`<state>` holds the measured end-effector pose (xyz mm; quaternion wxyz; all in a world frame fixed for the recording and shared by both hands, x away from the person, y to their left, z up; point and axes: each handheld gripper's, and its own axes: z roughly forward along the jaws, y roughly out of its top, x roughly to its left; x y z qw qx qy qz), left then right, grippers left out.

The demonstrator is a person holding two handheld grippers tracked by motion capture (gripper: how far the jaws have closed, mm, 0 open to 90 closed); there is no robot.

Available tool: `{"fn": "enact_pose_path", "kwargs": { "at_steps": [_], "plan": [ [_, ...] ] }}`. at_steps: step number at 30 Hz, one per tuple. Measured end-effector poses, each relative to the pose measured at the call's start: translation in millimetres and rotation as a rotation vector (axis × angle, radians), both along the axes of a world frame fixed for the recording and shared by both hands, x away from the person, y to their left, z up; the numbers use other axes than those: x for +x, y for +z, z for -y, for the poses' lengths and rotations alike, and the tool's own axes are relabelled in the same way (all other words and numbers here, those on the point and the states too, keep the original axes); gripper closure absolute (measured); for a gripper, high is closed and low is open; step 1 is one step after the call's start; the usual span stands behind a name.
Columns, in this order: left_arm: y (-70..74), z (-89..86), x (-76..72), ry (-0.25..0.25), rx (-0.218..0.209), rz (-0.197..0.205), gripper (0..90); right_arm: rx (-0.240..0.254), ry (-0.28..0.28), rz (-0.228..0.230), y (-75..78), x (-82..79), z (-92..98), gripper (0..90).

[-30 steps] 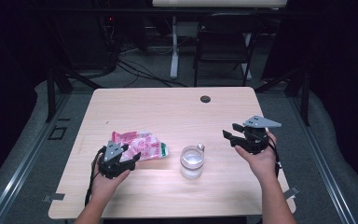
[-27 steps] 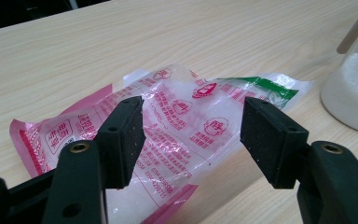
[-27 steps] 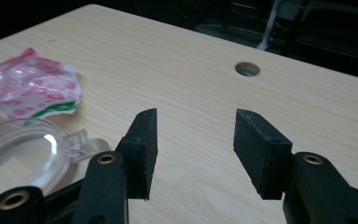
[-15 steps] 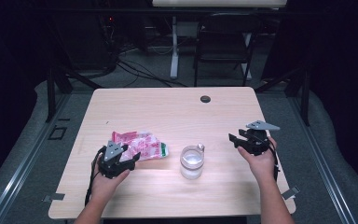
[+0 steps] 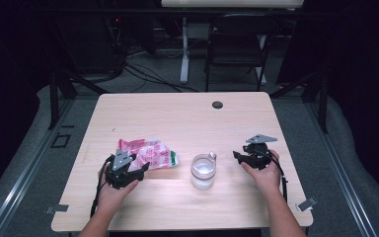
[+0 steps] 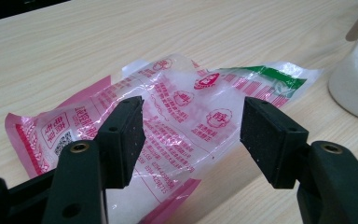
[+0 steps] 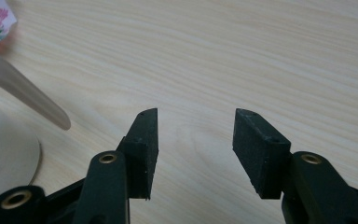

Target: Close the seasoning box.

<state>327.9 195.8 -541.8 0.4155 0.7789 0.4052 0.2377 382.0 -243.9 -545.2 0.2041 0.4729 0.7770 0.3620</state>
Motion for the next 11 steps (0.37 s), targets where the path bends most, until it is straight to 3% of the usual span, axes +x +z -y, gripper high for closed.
{"fn": "enact_pose_path", "kwargs": {
  "at_steps": [11],
  "plan": [
    [-1.1, 1.4, 0.6, -0.005, 0.012, -0.005, 39.8, -0.014, 0.031, -0.02, -4.2, 1.0, -6.6, 50.2]
  ]
}}
